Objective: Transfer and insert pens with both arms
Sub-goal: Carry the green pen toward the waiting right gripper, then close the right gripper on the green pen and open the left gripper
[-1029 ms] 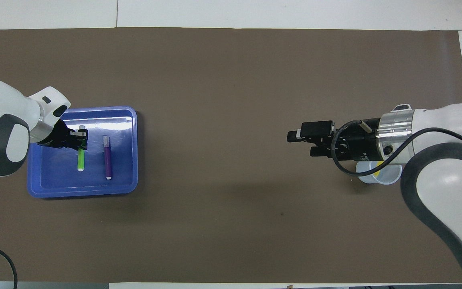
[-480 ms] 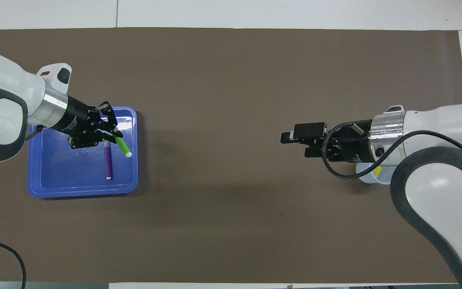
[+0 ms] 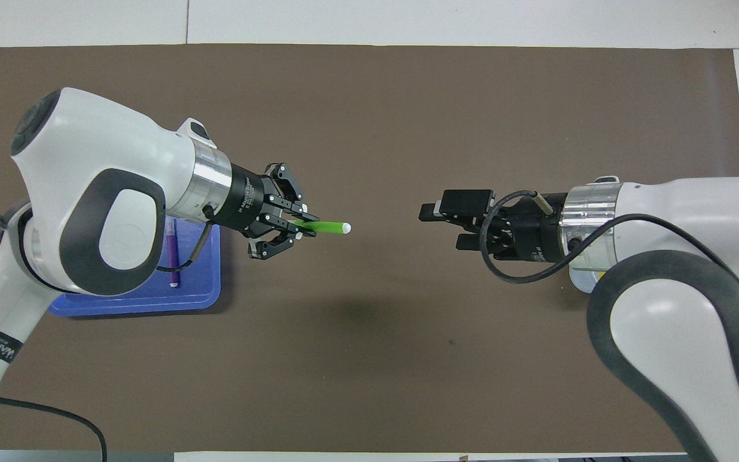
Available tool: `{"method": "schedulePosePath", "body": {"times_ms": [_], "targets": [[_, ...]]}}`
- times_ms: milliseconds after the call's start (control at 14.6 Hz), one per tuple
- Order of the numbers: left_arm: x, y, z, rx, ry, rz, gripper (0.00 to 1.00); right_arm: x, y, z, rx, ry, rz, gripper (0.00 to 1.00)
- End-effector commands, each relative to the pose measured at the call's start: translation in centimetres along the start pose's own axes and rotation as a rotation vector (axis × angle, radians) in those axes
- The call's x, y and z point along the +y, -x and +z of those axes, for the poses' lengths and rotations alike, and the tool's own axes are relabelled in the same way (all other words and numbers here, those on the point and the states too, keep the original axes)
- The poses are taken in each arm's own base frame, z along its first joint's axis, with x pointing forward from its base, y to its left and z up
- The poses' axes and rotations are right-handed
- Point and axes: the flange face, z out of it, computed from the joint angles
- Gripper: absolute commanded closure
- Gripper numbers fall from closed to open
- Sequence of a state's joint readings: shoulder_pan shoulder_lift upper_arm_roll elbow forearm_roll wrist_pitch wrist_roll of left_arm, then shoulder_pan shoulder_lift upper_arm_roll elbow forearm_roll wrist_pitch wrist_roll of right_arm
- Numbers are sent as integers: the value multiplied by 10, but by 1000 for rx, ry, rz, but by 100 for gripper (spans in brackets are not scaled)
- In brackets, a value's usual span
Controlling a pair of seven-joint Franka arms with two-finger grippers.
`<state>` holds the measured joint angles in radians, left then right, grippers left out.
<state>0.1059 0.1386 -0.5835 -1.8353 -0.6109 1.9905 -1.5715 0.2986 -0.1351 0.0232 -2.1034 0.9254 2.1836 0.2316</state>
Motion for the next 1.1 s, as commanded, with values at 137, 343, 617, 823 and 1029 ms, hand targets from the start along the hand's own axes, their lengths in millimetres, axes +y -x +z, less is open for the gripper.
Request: {"method": "schedulePosePath", "body": {"times_ms": [137,343,617,823,1029], "targets": [[-26,31,35,-111,44,-106,100,-16,17,24,61,-27,26,0],[-33,33,46,-170,88,-158,100,-9,17,28,57,-12,-10,0],[-30,29,41,-216,103,-196,100,-2,18,34,50,5,-58,16],[-32,33,44,-214,100,-184,100,-2,17,34,48,5,-53,29],[-33,33,44,-213,99,-181,100,-2,17,34,49,5,-52,39]]}}
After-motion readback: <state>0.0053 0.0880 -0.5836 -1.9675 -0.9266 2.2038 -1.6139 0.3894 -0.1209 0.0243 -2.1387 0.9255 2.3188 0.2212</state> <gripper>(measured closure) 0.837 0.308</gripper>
